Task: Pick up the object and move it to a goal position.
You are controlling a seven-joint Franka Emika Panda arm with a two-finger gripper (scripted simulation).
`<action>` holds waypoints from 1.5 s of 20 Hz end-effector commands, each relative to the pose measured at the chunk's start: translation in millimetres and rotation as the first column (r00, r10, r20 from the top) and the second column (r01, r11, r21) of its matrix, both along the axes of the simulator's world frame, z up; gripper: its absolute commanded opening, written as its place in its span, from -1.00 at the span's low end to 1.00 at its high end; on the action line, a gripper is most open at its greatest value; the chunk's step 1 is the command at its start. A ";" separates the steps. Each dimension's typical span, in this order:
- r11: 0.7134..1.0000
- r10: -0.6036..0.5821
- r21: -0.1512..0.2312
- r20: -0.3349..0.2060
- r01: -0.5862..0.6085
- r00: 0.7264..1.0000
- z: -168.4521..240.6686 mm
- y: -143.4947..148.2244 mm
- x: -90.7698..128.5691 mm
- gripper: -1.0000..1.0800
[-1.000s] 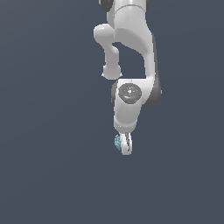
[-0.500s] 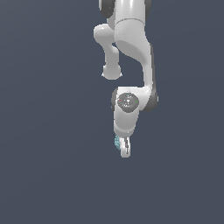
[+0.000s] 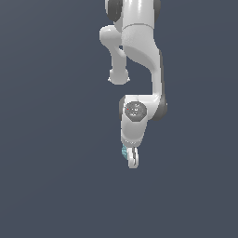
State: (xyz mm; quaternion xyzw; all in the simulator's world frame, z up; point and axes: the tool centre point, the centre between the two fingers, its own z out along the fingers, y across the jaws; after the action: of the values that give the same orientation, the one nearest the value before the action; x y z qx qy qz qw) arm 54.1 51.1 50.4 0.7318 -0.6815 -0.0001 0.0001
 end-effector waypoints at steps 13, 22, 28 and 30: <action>1.000 0.000 0.000 0.000 0.000 1.000 3.6 -21.3 0.1 -1.00; 1.000 0.000 0.000 0.000 0.000 1.000 18.9 -110.8 1.0 -1.00; 1.000 0.000 0.000 0.000 0.000 1.000 31.5 -184.1 3.2 -1.00; 1.000 0.000 0.000 0.000 0.000 1.000 35.2 -205.9 4.3 -1.00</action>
State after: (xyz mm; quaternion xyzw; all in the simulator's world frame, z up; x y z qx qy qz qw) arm 57.9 -138.0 82.6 0.7313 -0.6821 0.0001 0.0001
